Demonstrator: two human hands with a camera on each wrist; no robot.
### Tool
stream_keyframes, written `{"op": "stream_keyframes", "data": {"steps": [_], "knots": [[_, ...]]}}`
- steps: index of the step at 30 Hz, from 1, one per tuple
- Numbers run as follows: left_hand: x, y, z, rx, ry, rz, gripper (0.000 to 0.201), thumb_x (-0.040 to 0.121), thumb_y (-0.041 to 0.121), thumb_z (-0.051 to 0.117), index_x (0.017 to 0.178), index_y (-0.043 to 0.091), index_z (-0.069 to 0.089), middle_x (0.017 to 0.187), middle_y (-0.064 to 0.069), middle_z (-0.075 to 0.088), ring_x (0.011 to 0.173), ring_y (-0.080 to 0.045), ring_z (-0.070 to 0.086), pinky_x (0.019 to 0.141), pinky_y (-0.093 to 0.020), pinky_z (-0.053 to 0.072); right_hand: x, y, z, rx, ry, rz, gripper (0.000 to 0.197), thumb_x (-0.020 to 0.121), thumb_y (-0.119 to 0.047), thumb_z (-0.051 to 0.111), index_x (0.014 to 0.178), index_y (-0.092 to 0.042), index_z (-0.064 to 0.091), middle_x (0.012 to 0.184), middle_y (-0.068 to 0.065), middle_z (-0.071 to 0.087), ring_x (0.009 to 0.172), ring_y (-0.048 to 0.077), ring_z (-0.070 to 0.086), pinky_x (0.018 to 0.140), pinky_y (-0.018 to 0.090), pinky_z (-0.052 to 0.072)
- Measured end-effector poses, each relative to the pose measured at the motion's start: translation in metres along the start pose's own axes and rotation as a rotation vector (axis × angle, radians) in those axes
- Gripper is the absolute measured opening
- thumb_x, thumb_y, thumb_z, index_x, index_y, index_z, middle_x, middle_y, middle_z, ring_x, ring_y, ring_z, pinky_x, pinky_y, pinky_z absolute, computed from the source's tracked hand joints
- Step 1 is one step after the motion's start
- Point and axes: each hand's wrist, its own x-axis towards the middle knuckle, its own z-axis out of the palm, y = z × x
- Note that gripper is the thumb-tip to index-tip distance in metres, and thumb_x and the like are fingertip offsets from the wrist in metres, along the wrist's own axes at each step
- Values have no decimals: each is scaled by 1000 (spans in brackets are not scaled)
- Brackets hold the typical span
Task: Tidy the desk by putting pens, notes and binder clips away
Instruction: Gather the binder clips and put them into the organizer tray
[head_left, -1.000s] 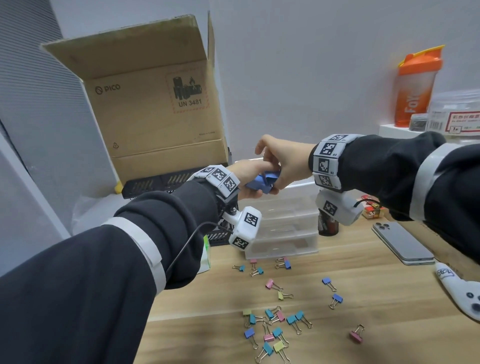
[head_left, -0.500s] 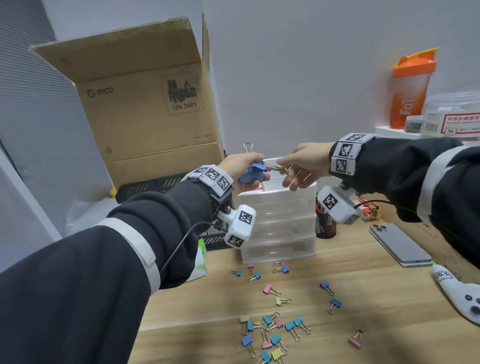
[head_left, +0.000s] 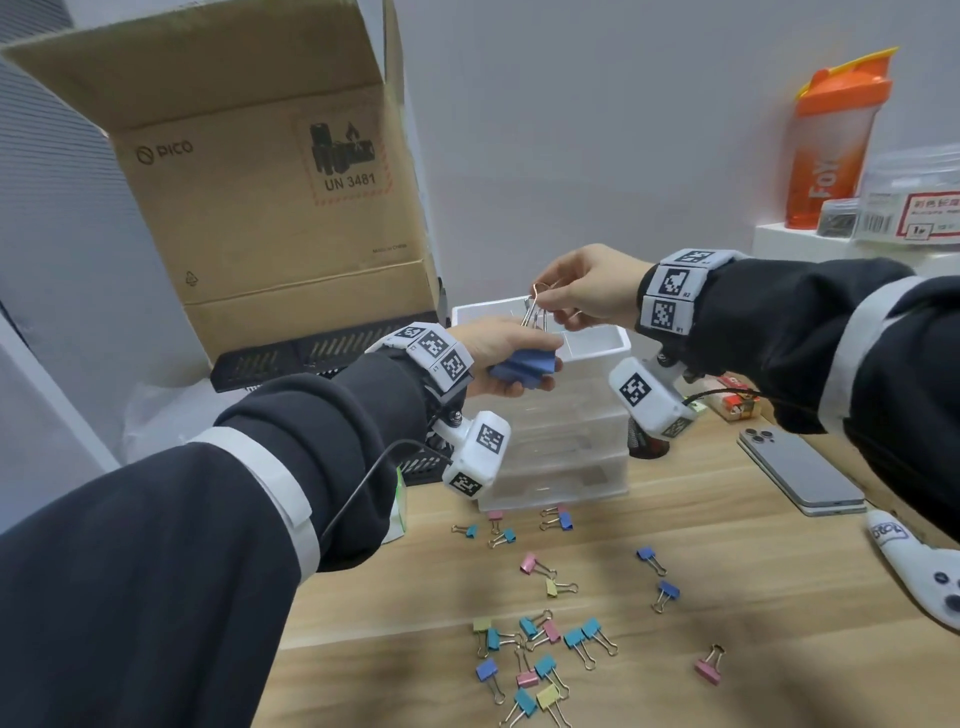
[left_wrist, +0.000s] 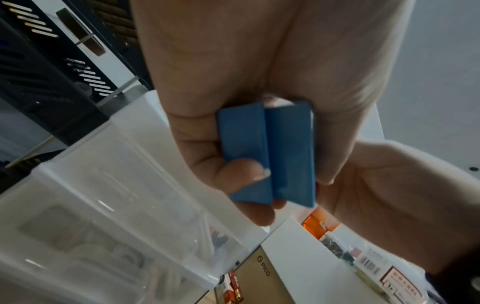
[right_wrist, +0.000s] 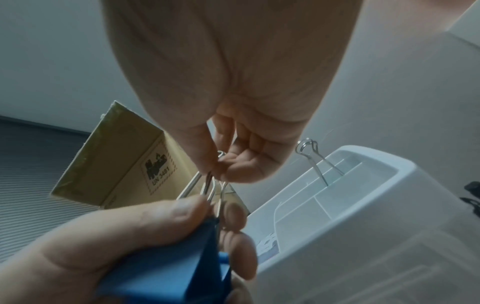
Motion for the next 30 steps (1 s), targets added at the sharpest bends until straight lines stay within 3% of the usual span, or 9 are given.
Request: {"op": "stream_keyframes", "data": {"steps": [5,10,13,16,20,23,24,27,30], "knots": [[6,-3,1,21,-10,51,15,94,19,67,104,15,56,97,-8,70,82,-27,72,55,-25,48,9,5,3,-49,20,93,21,90,-17,68,106,-5,66,80,4,56,58,13,56,68,31,58],[16,1,-2,36,-1,92,22,93,20,68,113,15,60,96,-4,70,88,-25,70,59,-25,53,14,3,-3,162,-83,114,10,93,-12,65,96,-3,65,81,11,59,54,12,53,49,19,51],[28,3,-6,16,82,149,29,89,18,73,114,9,62,100,-10,69,87,-23,69,71,-32,60,23,-2,-12,148,-44,37,5,90,-7,68,90,-3,65,66,4,62,46,8,53,48,17,49],[45,6,-13,61,262,218,37,78,28,81,104,10,63,101,-11,70,92,-24,70,86,-37,59,39,-7,-21,34,61,-87,6,86,-7,72,81,-6,68,70,7,64,54,11,54,52,18,50],[64,2,-16,249,460,318,31,89,20,67,119,12,65,96,-3,66,80,-14,59,67,-16,47,56,-3,-27,-94,176,-191,10,83,-10,75,76,-12,68,68,6,64,58,14,58,61,23,57],[75,-5,-17,320,491,310,47,93,11,59,140,9,52,121,-6,65,108,-17,61,93,-21,48,64,7,-22,-172,183,-210,7,83,-12,75,80,-11,69,72,5,68,60,12,63,62,23,58],[79,-6,-17,350,495,299,50,93,10,59,143,9,51,126,-7,64,113,-20,61,93,-22,48,67,11,-20,-204,181,-213,6,82,-13,75,80,-11,69,72,5,69,61,13,63,58,21,56],[89,-9,-18,447,526,305,42,90,5,58,132,10,59,113,-3,65,100,-19,62,68,-16,45,75,20,-14,-302,186,-221,7,79,-17,74,74,-19,69,69,-3,70,57,10,62,54,18,48],[97,-8,-17,495,525,319,40,88,5,60,128,10,63,116,-3,66,100,-15,60,76,-18,41,82,26,-16,-320,211,-233,6,77,-19,74,74,-22,70,70,-5,70,56,8,61,56,20,49]]}}
